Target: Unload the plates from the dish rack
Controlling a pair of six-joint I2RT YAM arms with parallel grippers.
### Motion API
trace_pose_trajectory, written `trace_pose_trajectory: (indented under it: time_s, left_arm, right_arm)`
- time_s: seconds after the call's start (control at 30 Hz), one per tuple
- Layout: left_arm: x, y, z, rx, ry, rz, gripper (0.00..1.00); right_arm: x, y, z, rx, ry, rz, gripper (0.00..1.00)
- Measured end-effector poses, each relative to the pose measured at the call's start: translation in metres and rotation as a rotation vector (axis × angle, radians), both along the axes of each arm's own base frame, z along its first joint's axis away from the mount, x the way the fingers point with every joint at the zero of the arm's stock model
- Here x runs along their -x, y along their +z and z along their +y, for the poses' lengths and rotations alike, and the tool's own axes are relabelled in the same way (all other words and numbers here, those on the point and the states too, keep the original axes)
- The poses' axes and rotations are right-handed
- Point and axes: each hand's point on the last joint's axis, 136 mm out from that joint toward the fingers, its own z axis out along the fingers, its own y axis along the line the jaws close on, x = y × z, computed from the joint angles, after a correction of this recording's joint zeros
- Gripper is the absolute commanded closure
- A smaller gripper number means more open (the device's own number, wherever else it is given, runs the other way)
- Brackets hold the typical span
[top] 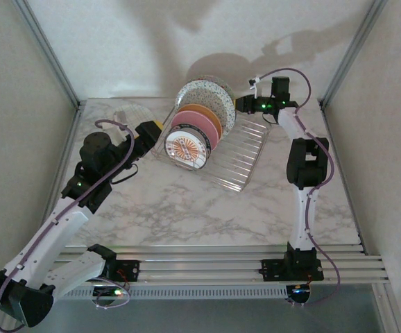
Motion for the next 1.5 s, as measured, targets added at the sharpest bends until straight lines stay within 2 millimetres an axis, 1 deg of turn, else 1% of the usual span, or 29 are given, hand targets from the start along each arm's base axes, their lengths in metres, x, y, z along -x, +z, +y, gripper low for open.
trace_pose_trajectory:
  time_s: [0.27, 0.4, 0.73, 0.93, 1.0, 1.13, 1.2, 1.4, 1.5]
  left_arm:
    - [-0.001, 0.002, 0.000, 0.003, 0.000, 0.000, 0.22]
    - [-0.001, 0.002, 0.000, 0.003, 0.000, 0.001, 0.22]
    - [-0.002, 0.004, -0.001, 0.003, 0.000, 0.001, 0.23]
    - [-0.005, 0.000, -0.002, -0.002, -0.001, 0.013, 0.22]
    - [-0.005, -0.001, -0.003, -0.002, -0.003, 0.015, 0.22]
    - [-0.006, -0.002, -0.003, -0.003, -0.003, 0.018, 0.22]
    - [-0.006, -0.002, -0.003, -0.003, -0.003, 0.018, 0.23]
    - [-0.006, 0.000, -0.003, -0.001, -0.003, 0.013, 0.22]
    - [-0.006, 0.000, -0.003, -0.001, -0.003, 0.015, 0.22]
  right_arm:
    - [-0.001, -0.002, 0.003, -0.025, 0.019, 0.000, 0.70]
    - [-0.002, -0.006, 0.005, -0.038, 0.028, 0.008, 0.75]
    - [-0.002, -0.008, 0.009, -0.061, 0.042, 0.019, 0.73]
    - [-0.002, -0.010, 0.012, -0.073, 0.050, 0.019, 0.75]
    - [-0.002, -0.010, 0.013, -0.077, 0.055, 0.020, 0.78]
    - [-0.001, -0.009, 0.016, -0.080, 0.062, 0.017, 0.88]
    - [-0.004, -0.008, 0.016, -0.068, 0.052, -0.005, 0.91]
    - [-0.008, -0.009, 0.015, -0.043, 0.037, -0.036, 1.00]
    - [-0.009, -0.008, 0.016, -0.035, 0.034, -0.048, 1.00]
